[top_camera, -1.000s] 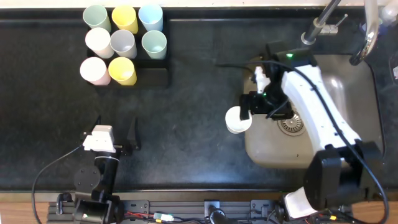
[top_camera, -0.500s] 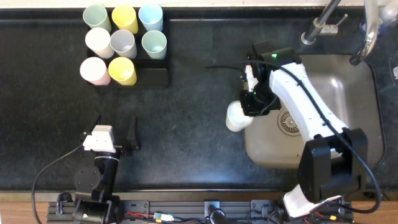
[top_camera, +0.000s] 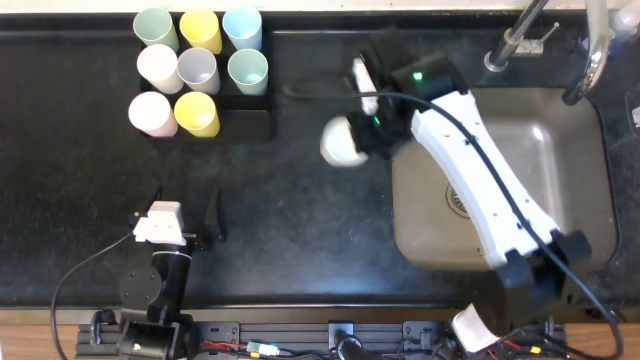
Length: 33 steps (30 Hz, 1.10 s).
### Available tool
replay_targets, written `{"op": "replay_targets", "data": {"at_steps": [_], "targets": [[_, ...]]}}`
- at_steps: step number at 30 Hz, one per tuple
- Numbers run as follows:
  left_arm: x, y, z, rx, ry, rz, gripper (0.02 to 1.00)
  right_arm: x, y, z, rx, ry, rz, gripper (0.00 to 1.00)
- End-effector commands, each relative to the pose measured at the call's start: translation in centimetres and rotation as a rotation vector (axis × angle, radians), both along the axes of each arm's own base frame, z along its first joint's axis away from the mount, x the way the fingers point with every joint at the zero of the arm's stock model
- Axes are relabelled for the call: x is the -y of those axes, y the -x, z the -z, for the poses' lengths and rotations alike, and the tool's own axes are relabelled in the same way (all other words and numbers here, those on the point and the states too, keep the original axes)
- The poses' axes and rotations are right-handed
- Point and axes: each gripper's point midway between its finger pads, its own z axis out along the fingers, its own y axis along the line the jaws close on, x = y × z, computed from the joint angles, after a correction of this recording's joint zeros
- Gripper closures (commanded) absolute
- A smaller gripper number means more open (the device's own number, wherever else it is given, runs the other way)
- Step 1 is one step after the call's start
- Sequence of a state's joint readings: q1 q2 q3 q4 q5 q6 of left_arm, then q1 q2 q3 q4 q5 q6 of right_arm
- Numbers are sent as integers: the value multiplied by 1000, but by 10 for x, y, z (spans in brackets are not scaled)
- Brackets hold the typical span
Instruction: Store Cups
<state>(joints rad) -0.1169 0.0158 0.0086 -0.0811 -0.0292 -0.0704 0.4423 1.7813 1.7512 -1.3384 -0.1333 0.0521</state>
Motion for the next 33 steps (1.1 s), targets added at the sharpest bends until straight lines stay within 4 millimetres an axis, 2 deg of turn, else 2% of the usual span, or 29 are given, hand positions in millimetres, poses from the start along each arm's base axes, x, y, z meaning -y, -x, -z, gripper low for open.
{"op": "replay_targets", "data": {"at_steps": [1,3,6,9,13,20,26,33], "targets": [[0,0,-1,7,-17,5,18,-43,-13,-89,244,-112,-54,958],[0,0,-1,7,-17,5,20,-66,-18,-108,306,-127,-80,958],[0,0,-1,7,-17,5,18,-95,-23,-113,338,-135,-119,958],[0,0,-1,7,-16,5,18,-112,-29,-102,312,-144,-107,958],[0,0,-1,8,-16,5,18,-130,-36,-76,252,-159,-105,956],[0,0,-1,7,-17,5,18,-154,-48,-33,188,-150,-61,958],[0,0,-1,8,-17,5,18,-158,-56,3,131,-108,-22,958],[0,0,-1,7,-17,5,18,-160,-66,22,137,-77,-8,958]]}}
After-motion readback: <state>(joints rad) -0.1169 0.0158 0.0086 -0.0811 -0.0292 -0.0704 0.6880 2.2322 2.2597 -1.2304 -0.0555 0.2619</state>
